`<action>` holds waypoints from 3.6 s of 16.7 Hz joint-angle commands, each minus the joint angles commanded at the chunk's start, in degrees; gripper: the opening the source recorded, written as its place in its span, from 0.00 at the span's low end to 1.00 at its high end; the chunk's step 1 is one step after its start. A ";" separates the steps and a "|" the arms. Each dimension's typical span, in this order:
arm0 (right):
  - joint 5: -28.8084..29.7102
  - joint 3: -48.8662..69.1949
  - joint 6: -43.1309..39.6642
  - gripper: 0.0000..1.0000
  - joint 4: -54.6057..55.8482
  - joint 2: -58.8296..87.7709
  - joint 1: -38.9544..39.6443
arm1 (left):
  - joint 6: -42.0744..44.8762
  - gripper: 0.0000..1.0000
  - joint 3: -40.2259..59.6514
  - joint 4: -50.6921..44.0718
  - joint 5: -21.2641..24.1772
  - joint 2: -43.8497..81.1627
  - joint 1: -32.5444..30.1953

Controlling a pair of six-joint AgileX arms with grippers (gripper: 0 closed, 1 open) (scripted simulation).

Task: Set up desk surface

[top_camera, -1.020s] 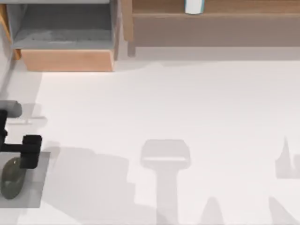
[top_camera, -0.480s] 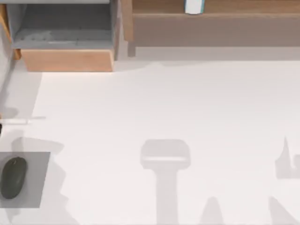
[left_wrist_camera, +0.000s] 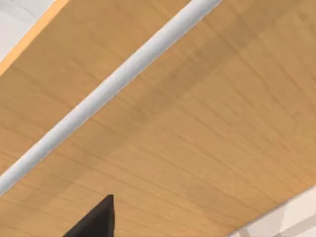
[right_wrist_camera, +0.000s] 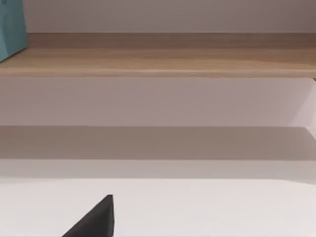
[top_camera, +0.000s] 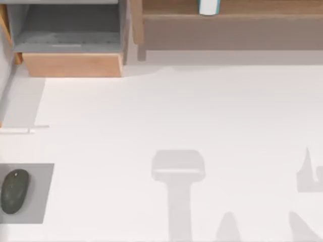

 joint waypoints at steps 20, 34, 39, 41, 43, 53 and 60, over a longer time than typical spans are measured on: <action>0.00 0.00 0.00 1.00 0.00 0.00 0.00 | 30.93 1.00 -0.98 42.29 14.92 13.43 4.39; 0.00 0.00 0.00 1.00 0.00 0.00 0.00 | 30.91 0.55 2.70 40.24 12.23 15.01 1.72; 0.00 0.00 0.00 1.00 0.00 0.00 0.00 | 30.91 0.17 2.70 40.24 12.23 15.01 1.72; 0.00 0.00 0.00 1.00 0.00 0.00 0.00 | 30.91 0.02 2.70 40.24 12.23 15.01 1.72; 0.00 0.00 0.00 1.00 0.00 0.00 0.00 | 30.91 0.00 2.70 40.24 12.23 15.01 1.72; 0.00 0.00 0.00 1.00 0.00 0.00 0.00 | 30.78 0.00 5.01 38.42 10.93 16.77 0.46; 0.00 0.00 0.00 1.00 0.00 0.00 0.00 | 30.41 0.00 15.20 32.64 5.33 20.80 -5.12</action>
